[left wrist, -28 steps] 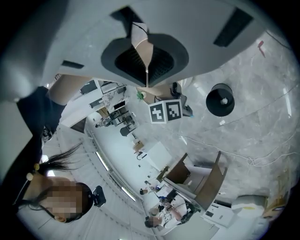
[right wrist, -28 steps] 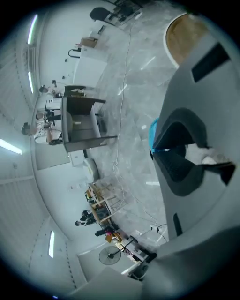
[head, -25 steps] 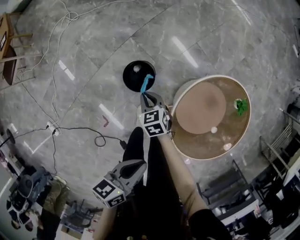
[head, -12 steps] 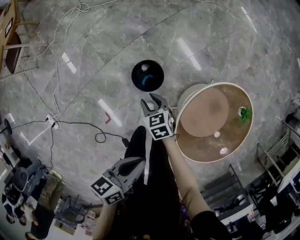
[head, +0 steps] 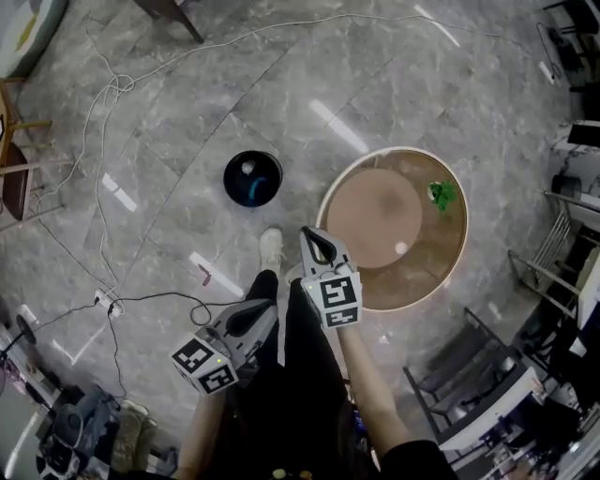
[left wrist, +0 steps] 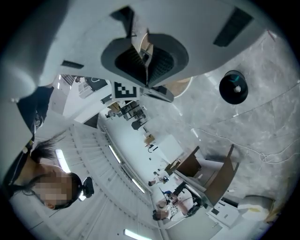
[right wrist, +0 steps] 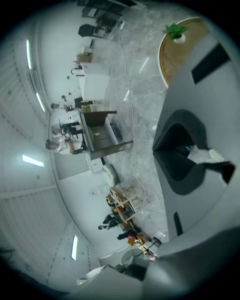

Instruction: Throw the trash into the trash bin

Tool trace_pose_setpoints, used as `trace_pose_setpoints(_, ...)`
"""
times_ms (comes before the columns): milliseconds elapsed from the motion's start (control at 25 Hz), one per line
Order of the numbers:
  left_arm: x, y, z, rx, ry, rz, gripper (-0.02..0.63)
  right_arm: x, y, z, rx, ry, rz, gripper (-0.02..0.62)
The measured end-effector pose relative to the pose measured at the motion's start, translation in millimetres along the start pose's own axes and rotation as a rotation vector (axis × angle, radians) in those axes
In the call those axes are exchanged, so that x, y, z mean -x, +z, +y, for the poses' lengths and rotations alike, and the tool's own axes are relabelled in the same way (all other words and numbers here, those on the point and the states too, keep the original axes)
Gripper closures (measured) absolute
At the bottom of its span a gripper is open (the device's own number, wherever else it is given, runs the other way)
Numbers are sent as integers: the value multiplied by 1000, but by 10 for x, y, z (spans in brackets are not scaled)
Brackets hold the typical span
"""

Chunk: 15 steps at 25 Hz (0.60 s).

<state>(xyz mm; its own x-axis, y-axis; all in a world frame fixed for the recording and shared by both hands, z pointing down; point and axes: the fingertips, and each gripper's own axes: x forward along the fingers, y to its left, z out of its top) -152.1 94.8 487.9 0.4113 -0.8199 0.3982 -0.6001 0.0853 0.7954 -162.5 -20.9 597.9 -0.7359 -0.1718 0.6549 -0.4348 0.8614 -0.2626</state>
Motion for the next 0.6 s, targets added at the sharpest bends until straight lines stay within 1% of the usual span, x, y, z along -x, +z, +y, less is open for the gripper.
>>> trace_pose_setpoints(120,-110,141,-185,-84,-58,27,591,595,232,-274,-105,-112,-117,592)
trace_pose_setpoints(240,-209,239,-448,-186,-96,30,591,1244,423,-428,-167,-199,-231,592)
trace_pose_setpoints(360,-329,351,-745,-292,-136,20,591,1870,565,-421,-197,-248,-340,592)
trace_pose_setpoints(480,-459,483,-1074,-394,-192,7,591,2431,671,-304,-187,-299,-424,592)
trace_pose_setpoints(600,-570,595,-1439,-478,-254,-21,591,2933,751,-188,-192,-344,-509,592)
